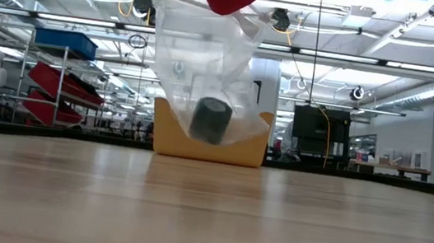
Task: Roll bandage
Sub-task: Put the red bandage into the transparent zip bag
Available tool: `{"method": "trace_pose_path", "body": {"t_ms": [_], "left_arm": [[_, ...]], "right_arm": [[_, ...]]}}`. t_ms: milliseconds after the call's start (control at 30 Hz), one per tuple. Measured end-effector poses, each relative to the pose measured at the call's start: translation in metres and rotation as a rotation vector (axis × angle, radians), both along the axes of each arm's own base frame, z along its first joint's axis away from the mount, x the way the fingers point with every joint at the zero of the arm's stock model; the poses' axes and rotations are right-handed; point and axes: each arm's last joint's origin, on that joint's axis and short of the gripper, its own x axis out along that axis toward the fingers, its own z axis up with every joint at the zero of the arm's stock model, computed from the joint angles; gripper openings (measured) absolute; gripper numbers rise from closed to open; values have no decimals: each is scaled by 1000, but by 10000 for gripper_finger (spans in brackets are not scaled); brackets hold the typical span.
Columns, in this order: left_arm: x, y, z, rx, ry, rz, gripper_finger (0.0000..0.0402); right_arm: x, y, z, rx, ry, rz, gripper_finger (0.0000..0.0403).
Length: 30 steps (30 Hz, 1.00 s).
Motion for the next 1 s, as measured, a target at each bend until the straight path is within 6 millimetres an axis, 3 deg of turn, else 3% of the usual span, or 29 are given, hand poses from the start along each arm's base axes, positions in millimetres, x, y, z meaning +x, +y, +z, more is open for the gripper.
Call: {"method": "trace_pose_path", "body": {"t_ms": [500,1000], "left_arm": [[-9,3,-12,-61,76,55,0],[-9,3,-12,-54,75,54,0]], "right_arm": [[-4,11,-2,-17,69,106,39],[-4,11,-1,-20,69,108,39]]}}
